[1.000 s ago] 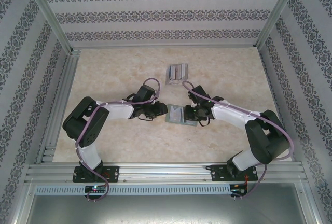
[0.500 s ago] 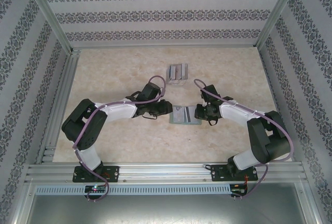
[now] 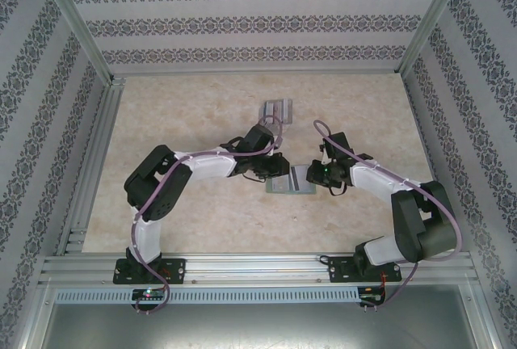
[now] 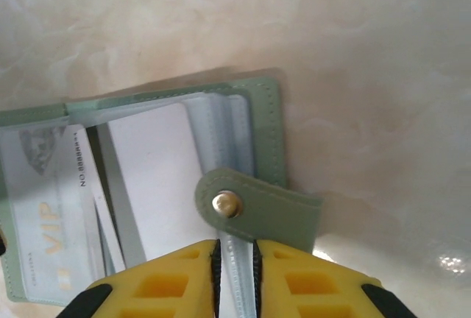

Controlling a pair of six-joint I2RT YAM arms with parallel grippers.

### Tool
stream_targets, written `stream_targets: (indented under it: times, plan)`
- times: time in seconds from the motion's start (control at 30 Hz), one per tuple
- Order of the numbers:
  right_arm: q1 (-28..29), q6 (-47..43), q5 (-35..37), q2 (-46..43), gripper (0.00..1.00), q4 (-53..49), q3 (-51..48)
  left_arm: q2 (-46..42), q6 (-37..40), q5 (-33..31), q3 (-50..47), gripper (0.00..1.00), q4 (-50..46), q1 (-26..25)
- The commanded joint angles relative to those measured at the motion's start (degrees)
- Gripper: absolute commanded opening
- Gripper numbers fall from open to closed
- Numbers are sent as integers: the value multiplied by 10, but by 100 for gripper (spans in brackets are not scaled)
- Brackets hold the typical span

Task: Put the credit cards into the card holder

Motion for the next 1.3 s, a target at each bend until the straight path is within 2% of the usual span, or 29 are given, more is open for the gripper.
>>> stream_targets:
  times: [0.0, 0.33, 0.7, 1.0, 1.27]
  plan:
    - [-6, 0, -26, 7, 21, 16, -12, 20, -6, 23, 30, 13, -15, -14]
    - [-8, -2, -55, 28, 20, 29, -6, 59, -3, 22, 47, 0, -39, -17]
    - [-10, -5, -66, 46, 22, 33, -2, 78, -5, 25, 46, 0, -31, -17]
    - [-10, 10, -120, 49, 24, 48, 5, 84, -7, 25, 43, 0, -24, -17]
    - [-10, 13, -125, 11, 25, 24, 16, 82, -8, 25, 39, 0, -21, -17]
